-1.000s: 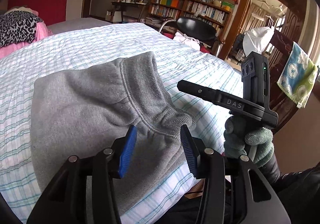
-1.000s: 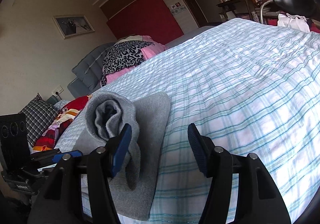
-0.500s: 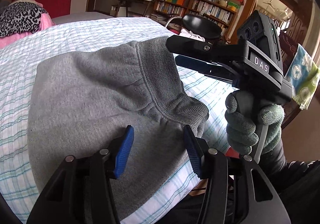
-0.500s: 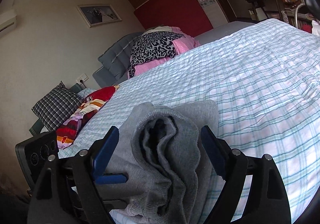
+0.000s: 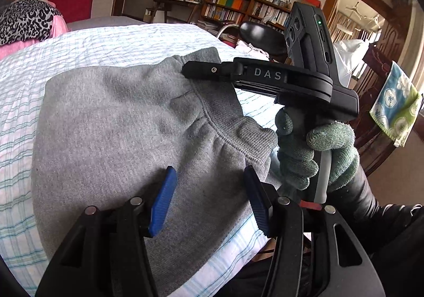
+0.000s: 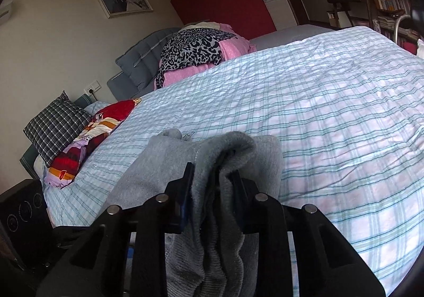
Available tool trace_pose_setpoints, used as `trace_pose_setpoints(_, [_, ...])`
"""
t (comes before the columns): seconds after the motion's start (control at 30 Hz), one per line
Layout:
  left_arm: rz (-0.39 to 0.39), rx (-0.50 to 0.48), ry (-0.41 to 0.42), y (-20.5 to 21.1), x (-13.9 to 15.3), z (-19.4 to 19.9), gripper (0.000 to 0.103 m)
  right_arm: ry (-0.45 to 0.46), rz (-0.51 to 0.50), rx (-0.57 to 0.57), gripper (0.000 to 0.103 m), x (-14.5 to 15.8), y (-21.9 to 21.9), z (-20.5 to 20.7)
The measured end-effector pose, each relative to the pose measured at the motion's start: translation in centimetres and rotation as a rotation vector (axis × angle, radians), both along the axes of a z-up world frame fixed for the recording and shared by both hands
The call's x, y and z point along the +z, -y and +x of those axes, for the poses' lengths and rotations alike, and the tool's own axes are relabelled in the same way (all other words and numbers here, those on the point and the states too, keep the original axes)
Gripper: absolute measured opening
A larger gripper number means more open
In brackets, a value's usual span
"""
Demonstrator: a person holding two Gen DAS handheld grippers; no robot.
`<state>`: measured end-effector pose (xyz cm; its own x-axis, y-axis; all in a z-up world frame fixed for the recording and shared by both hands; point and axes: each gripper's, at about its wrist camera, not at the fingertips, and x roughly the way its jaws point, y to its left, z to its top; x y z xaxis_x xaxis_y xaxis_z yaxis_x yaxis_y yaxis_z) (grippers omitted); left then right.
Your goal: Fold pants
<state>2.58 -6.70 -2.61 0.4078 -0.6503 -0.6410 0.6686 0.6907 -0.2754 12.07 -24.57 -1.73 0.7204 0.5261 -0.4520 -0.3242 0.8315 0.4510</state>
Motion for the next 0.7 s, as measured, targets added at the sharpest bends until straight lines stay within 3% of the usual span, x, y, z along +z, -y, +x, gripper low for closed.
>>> trace_pose_setpoints(0.13, [-0.003,-0.002,0.01,0.2,-0.6,0.3,0.054,-0.002,0.009,-0.022,0.026,-0.2,0.5,1.3])
trace_pose_setpoints(0.23, [0.017,-0.008,0.032,0.7,-1.3,0.0,0.055,-0.088,0.028,-0.047,0.026,-2.5,1.2,3.3])
trace_pose_setpoints(0.33, [0.046,-0.025,0.057,1.1,-1.6,-0.2,0.057,-0.142,0.055,-0.071,0.041,-4.0,2.2,3.7])
trace_pose_setpoints(0.4, [0.044,-0.036,0.052,1.1,-1.5,-0.2,0.058,-0.134,0.017,-0.107,0.053,-3.7,2.4,3.3])
trace_pose_setpoints(0.47, [0.024,-0.038,0.022,0.6,-1.2,0.3,0.058,-0.122,-0.033,-0.144,0.056,-3.4,2.5,2.7])
trace_pose_setpoints(0.57, [-0.009,-0.034,-0.021,-0.4,-0.5,0.9,0.06,-0.063,-0.13,-0.188,0.057,-2.4,2.2,1.1])
trace_pose_setpoints(0.7, [-0.037,0.033,0.001,-2.6,1.1,1.9,0.064,0.047,-0.258,-0.218,0.06,-0.7,1.0,-2.0])
